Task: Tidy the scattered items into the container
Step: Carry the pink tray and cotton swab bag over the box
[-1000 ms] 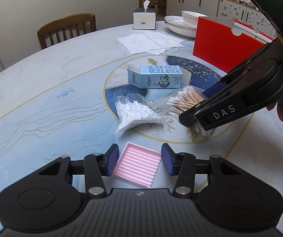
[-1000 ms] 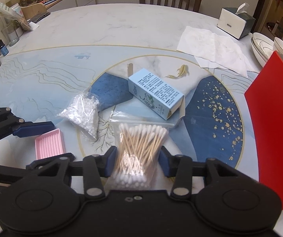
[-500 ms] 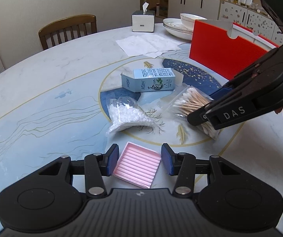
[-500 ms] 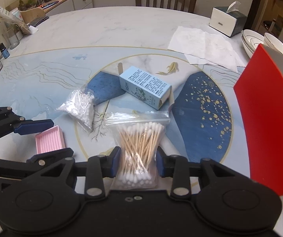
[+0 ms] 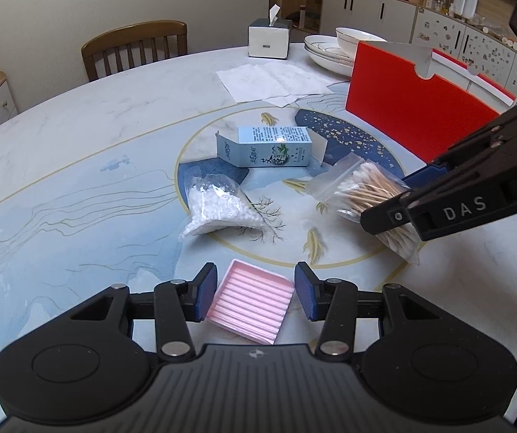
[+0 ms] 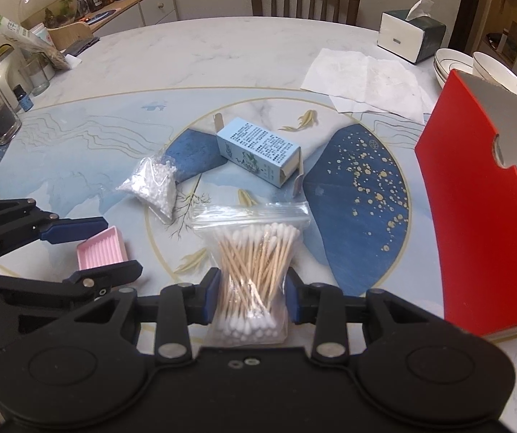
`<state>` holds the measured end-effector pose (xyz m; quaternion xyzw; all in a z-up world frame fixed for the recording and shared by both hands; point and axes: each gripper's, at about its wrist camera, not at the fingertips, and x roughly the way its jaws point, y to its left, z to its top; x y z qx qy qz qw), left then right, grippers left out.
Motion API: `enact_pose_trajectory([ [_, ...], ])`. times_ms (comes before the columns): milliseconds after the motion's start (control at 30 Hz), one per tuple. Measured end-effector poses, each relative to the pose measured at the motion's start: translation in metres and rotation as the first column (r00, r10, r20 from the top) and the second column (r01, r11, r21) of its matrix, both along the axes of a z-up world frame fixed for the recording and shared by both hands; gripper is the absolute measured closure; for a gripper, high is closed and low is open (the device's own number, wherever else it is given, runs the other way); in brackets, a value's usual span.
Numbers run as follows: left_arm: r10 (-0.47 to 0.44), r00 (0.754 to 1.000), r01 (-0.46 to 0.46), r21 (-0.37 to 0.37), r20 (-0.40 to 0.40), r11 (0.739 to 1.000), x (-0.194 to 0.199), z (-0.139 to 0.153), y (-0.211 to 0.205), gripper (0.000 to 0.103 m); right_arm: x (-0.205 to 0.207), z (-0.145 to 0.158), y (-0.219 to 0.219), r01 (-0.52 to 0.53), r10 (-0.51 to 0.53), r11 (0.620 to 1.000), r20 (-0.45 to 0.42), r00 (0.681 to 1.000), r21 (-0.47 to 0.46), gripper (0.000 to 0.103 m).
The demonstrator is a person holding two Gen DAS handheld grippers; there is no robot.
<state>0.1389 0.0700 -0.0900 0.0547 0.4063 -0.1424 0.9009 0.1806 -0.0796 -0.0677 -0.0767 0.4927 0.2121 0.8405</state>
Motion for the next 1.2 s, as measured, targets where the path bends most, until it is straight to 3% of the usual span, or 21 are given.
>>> enact_pose_trajectory([
  [633, 0.051, 0.998, -0.049, -0.052, 0.034, 0.997, -0.007, 0.049, -0.026, 0.057, -0.011, 0.049, -0.037, -0.071, 0.069, 0.996, 0.032, 0.997, 0.053, 0.068],
  [1200, 0.016, 0.996, -0.008, -0.085, 0.085, 0.996, 0.005, 0.090, -0.082, 0.057, 0.013, 0.080, -0.096, -0.068, 0.062, 0.994, 0.084, 0.995, 0.080, 0.068],
])
